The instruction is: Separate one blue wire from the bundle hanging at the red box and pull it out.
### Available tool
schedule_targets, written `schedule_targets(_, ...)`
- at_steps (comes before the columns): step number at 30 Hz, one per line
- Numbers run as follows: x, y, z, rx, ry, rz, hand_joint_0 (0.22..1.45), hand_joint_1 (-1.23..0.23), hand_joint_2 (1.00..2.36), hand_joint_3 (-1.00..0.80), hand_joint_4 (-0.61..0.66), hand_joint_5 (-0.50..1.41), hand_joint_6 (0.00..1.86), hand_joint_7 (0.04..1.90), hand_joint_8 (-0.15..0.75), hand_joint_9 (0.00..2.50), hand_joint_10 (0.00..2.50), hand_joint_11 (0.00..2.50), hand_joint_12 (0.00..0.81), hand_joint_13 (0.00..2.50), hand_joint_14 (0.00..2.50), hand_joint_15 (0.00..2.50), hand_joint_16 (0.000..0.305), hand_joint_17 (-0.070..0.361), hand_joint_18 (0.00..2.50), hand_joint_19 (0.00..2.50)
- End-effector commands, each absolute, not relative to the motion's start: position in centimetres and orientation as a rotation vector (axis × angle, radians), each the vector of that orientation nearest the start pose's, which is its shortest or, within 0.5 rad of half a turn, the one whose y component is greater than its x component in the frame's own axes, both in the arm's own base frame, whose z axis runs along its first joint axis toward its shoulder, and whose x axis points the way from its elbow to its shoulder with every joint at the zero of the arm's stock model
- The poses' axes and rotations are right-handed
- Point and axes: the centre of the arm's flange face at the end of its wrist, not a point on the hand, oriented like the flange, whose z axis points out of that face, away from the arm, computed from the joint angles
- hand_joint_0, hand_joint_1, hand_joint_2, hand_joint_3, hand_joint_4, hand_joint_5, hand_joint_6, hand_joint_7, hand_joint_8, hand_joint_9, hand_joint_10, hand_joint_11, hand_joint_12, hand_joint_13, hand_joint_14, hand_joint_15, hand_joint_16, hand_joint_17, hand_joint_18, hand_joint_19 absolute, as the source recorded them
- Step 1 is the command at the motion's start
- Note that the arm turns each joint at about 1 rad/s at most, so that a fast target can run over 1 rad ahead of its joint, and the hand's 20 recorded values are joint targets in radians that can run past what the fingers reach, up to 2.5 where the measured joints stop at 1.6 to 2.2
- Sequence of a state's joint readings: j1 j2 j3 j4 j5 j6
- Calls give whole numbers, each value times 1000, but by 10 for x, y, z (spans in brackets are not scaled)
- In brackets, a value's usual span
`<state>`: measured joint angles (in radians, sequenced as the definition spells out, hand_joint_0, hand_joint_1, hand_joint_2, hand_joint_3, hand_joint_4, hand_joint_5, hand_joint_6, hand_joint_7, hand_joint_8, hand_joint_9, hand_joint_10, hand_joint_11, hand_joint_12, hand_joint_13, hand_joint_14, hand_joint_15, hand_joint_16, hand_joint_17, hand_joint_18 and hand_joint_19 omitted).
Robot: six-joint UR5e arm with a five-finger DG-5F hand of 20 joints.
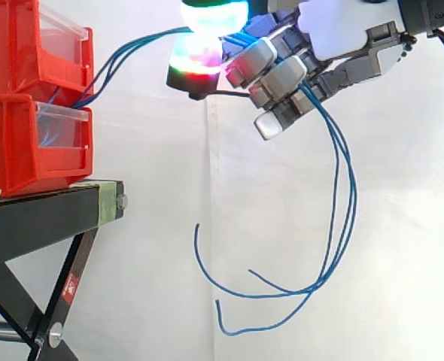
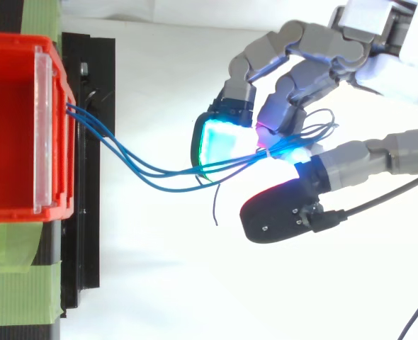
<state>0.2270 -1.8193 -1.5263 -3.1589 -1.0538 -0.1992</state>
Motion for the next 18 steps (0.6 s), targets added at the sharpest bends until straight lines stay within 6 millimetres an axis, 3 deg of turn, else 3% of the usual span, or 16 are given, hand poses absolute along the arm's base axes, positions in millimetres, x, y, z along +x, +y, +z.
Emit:
schedule_targets(1, 578, -54, 379, 1279, 1290, 691, 533, -733, 1006, -418, 193, -226, 928, 854, 324, 788, 693, 1465, 421, 781, 800, 1463, 55, 123, 798, 776)
schedule_targets(11, 578, -55, 379, 1282, 1287, 690, 580, -626, 1009, -398, 181, -217, 928, 856, 310, 825, 656, 1481, 400, 778, 830, 1442, 51, 116, 787, 789)
schedule_targets(18, 578, -54, 379, 1281, 1289, 690, 610, -629, 1012, -346, 167, -213, 932, 854, 302, 840, 650, 1476, 392, 778, 833, 1428, 50, 112, 785, 791)
